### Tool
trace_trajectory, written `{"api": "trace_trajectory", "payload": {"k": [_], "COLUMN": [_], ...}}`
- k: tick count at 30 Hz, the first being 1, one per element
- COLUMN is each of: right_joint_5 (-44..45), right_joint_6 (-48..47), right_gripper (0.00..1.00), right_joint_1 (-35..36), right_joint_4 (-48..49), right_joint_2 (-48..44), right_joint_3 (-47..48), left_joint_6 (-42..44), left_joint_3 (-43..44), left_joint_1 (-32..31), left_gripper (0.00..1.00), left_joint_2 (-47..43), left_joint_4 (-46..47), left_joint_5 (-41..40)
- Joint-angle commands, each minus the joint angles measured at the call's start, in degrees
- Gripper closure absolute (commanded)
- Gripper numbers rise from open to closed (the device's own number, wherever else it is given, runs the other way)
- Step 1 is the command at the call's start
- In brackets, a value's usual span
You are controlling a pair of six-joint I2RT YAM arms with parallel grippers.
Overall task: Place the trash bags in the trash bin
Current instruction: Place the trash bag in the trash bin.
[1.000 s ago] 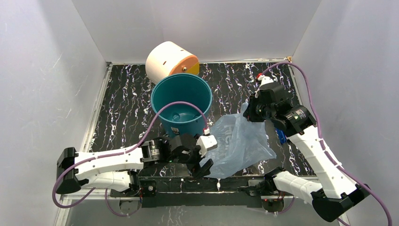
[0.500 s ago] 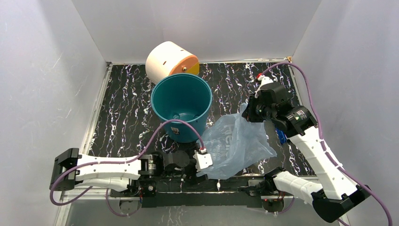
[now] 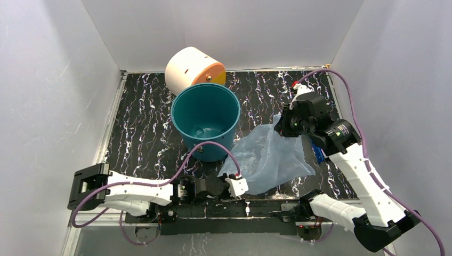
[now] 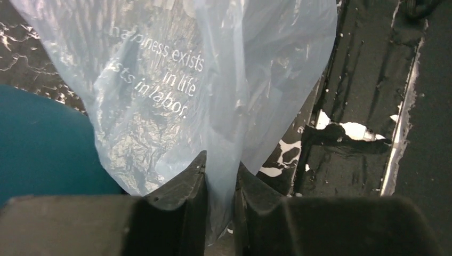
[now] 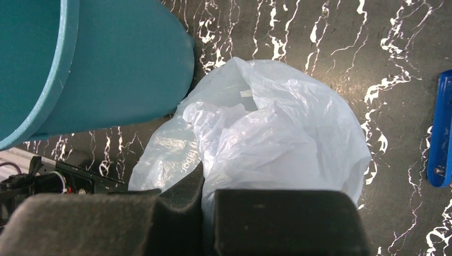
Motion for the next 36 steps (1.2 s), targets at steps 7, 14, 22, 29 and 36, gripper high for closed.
{"api": "trace_trajectory", "payload": {"k": [7, 14, 22, 29, 36], "right_joint_5": [12.6, 16.9, 19.8, 17.9, 13.0], "right_joint_6": [0.8, -1.0, -3.3, -4.2, -4.2], "right_gripper": [0.92, 0.92, 0.91, 0.91, 0.92], "right_joint_1": [-0.1, -0.1, 0.0, 0.0, 0.0], "right_joint_4": [6.3, 13.1, 18.0, 20.2, 22.3], "right_joint_2": [-7.8, -12.9, -16.3, -16.7, -15.1], "right_joint_3": [5.3, 4.6, 4.7, 4.2, 2.1], "left_joint_6": [-2.4, -5.1, -4.4, 2.2, 8.7], "left_joint_3": [13.4, 33.5, 57.7, 75.8, 68.5], "left_joint_1": [0.7, 16.6, 29.1, 31.5, 31.5], "left_gripper": [1.0, 1.0, 1.0, 1.0, 1.0], "left_joint_2": [-3.1, 4.8, 18.4, 25.6, 16.4], "left_joint_4": [-2.6, -13.6, -19.6, -25.4, -15.0], "left_joint_5": [-1.6, 18.9, 29.0, 28.1, 16.4]}}
